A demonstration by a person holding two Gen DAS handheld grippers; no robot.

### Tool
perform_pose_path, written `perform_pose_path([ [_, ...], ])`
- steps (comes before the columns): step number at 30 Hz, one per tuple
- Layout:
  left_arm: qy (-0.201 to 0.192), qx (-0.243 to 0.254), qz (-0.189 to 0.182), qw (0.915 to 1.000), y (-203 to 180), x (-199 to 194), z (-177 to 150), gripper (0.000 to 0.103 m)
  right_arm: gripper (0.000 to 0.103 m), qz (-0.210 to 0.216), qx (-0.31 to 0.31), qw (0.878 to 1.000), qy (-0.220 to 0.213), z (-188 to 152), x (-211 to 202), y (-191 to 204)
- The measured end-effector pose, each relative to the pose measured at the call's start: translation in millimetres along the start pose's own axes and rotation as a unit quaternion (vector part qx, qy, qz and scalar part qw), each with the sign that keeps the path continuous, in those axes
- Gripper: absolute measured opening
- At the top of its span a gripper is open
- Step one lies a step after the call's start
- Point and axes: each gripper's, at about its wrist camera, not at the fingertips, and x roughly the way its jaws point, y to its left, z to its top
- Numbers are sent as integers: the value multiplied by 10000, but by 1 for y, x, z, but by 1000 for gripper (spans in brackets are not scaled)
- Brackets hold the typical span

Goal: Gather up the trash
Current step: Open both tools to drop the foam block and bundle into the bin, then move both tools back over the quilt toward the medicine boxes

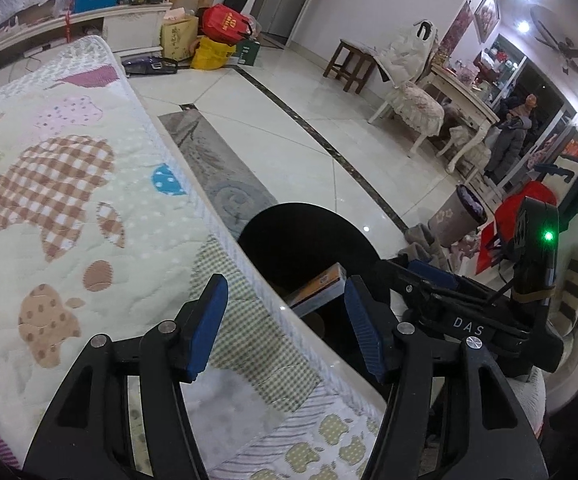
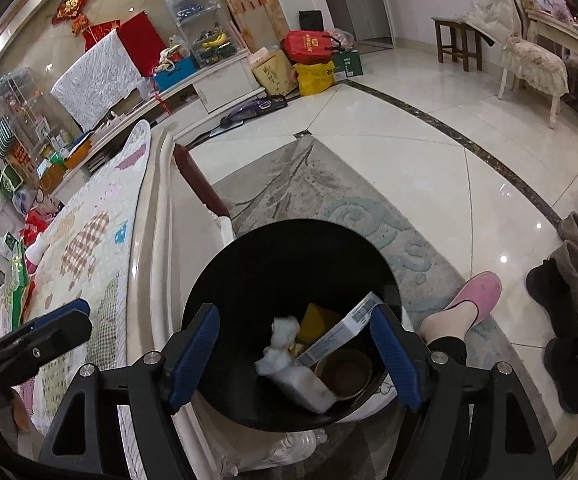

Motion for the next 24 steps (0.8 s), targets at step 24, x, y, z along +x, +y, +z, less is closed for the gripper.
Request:
perform_pose_path([
  [24, -516, -222, 1095, 9924, 54, -63, -25, 60, 76, 337, -760, 9965, -77, -8, -16, 83],
])
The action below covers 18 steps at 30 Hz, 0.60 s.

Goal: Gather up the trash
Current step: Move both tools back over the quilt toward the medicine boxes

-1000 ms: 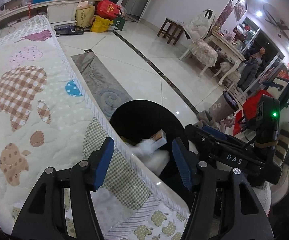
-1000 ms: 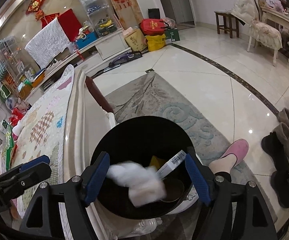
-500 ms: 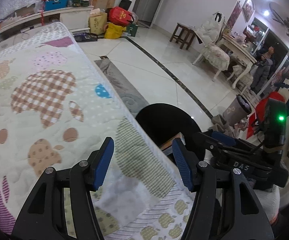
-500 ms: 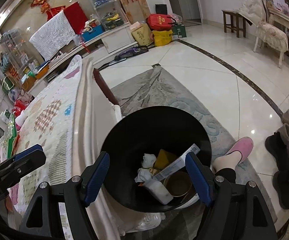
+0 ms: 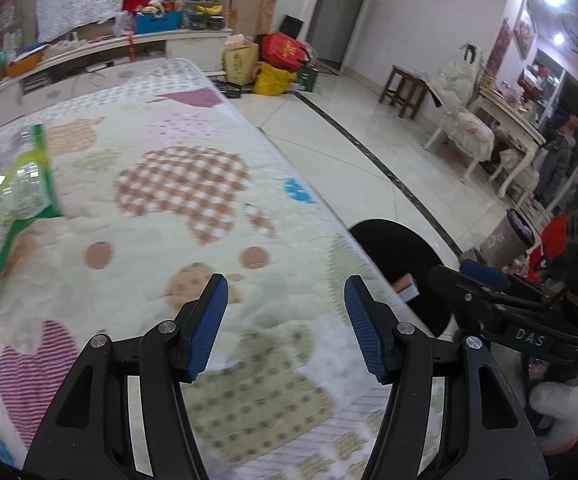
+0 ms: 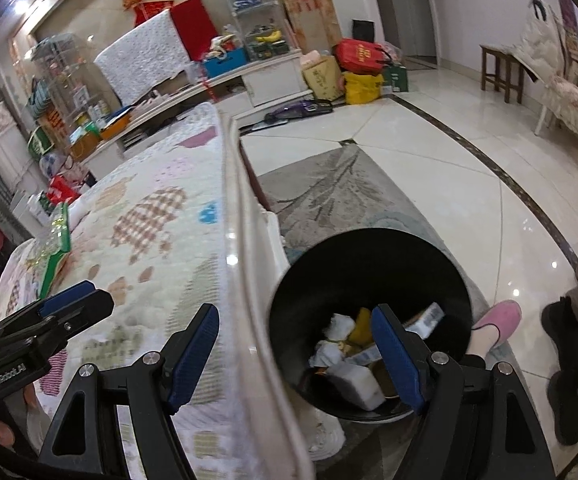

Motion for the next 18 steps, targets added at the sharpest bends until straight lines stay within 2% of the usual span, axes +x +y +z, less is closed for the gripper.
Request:
perform_pose_path([
  [18, -291, -460, 757, 9956, 87, -56, -24, 60, 80, 691, -801, 9939, 322, -8, 34, 116],
])
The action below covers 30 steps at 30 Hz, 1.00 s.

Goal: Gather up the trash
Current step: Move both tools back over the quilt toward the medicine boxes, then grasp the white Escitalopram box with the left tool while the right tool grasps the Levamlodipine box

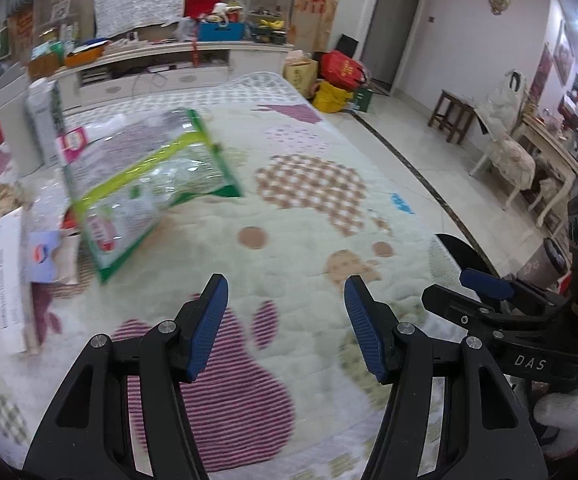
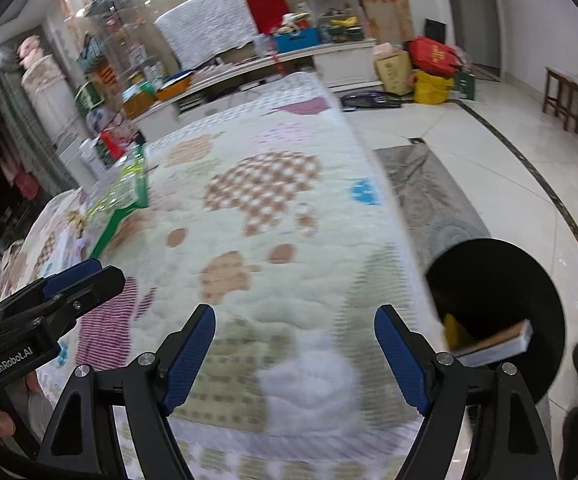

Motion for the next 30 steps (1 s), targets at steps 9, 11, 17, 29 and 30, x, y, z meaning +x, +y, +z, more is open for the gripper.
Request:
perform_pose_path([
  [9, -58, -420, 364, 9984, 66, -27, -10, 60, 80, 344, -396, 9984, 222, 1, 25, 54],
  [11, -62, -539, 401, 9977, 82, -32, -11, 60, 80, 402, -484, 9977, 260, 1, 31, 65],
  [17, -9, -1116, 509, 9925, 143, -40, -16, 65, 80, 508, -663, 9958, 366, 1, 41, 84],
  [29, -8, -1569, 1084, 9816, 205, -23, -18, 67, 81, 780, -748, 9928, 524, 11, 63, 114],
  [30, 15, -1586, 1079, 9814, 207, -20, -19, 67, 83, 795, -777, 9924, 535, 13, 66, 119],
])
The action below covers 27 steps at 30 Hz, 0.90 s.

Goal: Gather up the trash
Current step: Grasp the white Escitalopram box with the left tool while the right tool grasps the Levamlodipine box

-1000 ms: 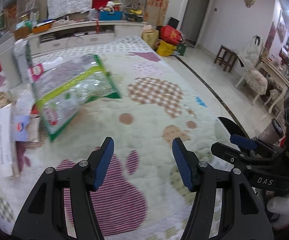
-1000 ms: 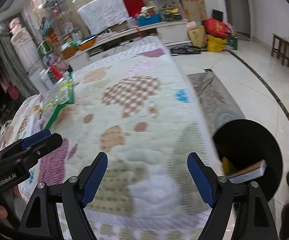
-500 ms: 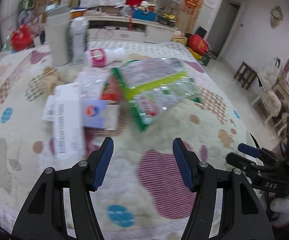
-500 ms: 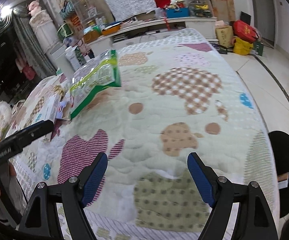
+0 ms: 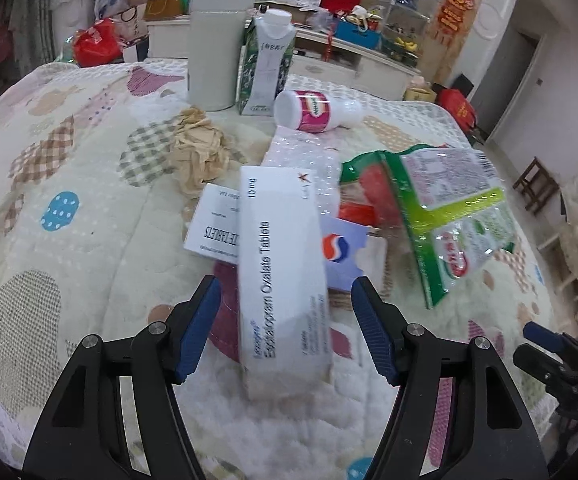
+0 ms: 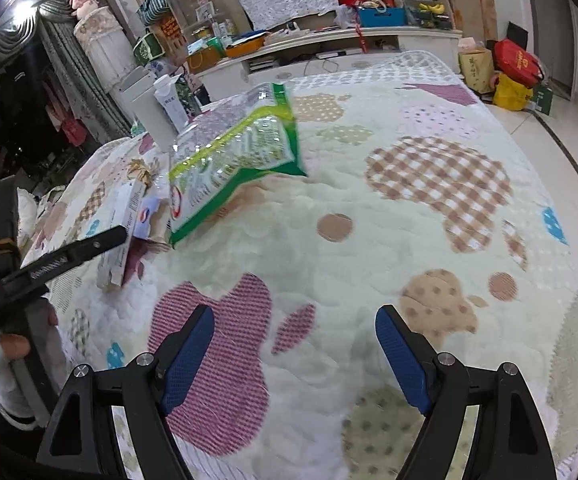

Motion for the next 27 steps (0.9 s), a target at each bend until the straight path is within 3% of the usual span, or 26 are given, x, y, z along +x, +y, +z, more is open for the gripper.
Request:
perform_pose_path([
  [2, 76, -34, -76, 9999, 3, 6, 1, 66, 83, 30, -71, 10000, 18, 5, 7, 8],
  [5, 200, -122, -225, 9995, 7, 12, 4, 43, 83, 99, -157, 9998, 53, 12, 16, 18],
  [11, 132, -42, -335, 9993, 10, 4, 10, 42, 83, 169, -352, 9991, 153, 25, 34, 39],
  [16, 71, -78, -150, 9998, 22, -3, 16, 42, 83, 280, -487, 9981, 240, 31, 41, 54],
  [27, -67, -292, 320, 9990, 74, -34, 10, 42, 83, 1070, -1575, 9811, 337, 55, 63, 130],
])
